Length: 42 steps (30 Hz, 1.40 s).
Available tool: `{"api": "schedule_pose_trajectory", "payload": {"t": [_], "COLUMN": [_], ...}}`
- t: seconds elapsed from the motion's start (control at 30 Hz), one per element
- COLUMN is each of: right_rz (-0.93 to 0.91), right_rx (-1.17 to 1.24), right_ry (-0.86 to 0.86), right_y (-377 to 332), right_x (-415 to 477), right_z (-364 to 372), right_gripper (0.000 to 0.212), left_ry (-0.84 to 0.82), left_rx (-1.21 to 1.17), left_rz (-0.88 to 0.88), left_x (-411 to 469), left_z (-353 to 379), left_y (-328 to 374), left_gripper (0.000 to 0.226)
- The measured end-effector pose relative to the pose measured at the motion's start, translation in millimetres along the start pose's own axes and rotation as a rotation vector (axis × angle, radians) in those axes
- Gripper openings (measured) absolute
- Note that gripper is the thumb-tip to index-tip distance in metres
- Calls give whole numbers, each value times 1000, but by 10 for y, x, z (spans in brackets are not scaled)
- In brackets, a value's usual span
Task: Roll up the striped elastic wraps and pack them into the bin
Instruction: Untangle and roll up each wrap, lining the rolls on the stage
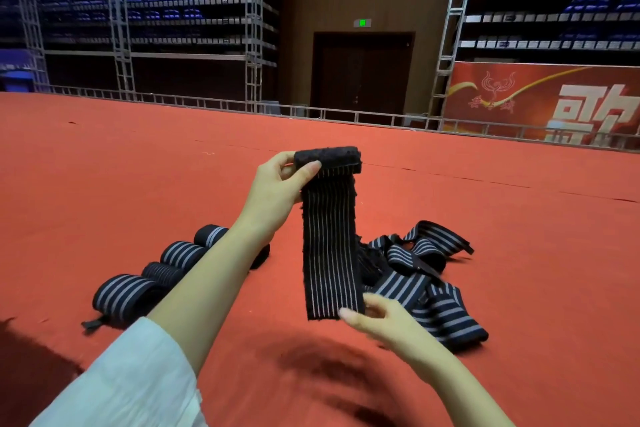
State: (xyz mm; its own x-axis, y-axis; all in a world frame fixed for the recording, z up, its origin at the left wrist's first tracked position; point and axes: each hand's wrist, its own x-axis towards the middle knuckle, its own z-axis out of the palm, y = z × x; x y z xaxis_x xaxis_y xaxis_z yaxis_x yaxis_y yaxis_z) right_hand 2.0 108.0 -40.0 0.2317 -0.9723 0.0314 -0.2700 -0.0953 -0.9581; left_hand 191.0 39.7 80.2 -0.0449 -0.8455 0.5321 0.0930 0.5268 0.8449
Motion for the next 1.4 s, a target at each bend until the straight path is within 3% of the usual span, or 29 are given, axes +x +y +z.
{"api": "schedule_pose_trajectory", "payload": {"t": [0.07,0.17,0.3,0.5,0.7,0.8,0.93,1.07,1.2,1.4], "right_rz": [-55,-213,-386,-437,-348,-327,-337,-269,-61,-6], "right_rx": [58,89,104,226,361,377,302,339,536,385], "right_ry": [205,381,337,321,264,246,257,252,272,244], "right_y": [12,-176,-562,-632,-320,-138,156,475,717,979], "right_x": [77,197,350,549,668,758,973,1171,1356,1533], "right_z": [-80,-174,-211,-102,-21,12,115,220,297,295], "right_gripper": [49,43,43,29,20,20,23,31,53,31], "left_ry": [-32,-86,-151,-195,-238,-253,-187,-107,-106,-118], "left_rx": [2,-11,-20,-28,9,-36,21,92,76,56], "left_rz": [-5,-29,-64,-81,-39,-122,-291,-320,-304,-331], "left_x": [-20,-67,-166,-259,-275,-292,-269,-259,-266,-324], "left_z": [-5,-6,28,11,-56,-78,-76,-128,-199,-215], "left_y": [-43,-141,-269,-434,-677,-897,-1258,-1619,-1957,-2289], "left_gripper": [12,15,17,24,28,18,31,13,20,30]}}
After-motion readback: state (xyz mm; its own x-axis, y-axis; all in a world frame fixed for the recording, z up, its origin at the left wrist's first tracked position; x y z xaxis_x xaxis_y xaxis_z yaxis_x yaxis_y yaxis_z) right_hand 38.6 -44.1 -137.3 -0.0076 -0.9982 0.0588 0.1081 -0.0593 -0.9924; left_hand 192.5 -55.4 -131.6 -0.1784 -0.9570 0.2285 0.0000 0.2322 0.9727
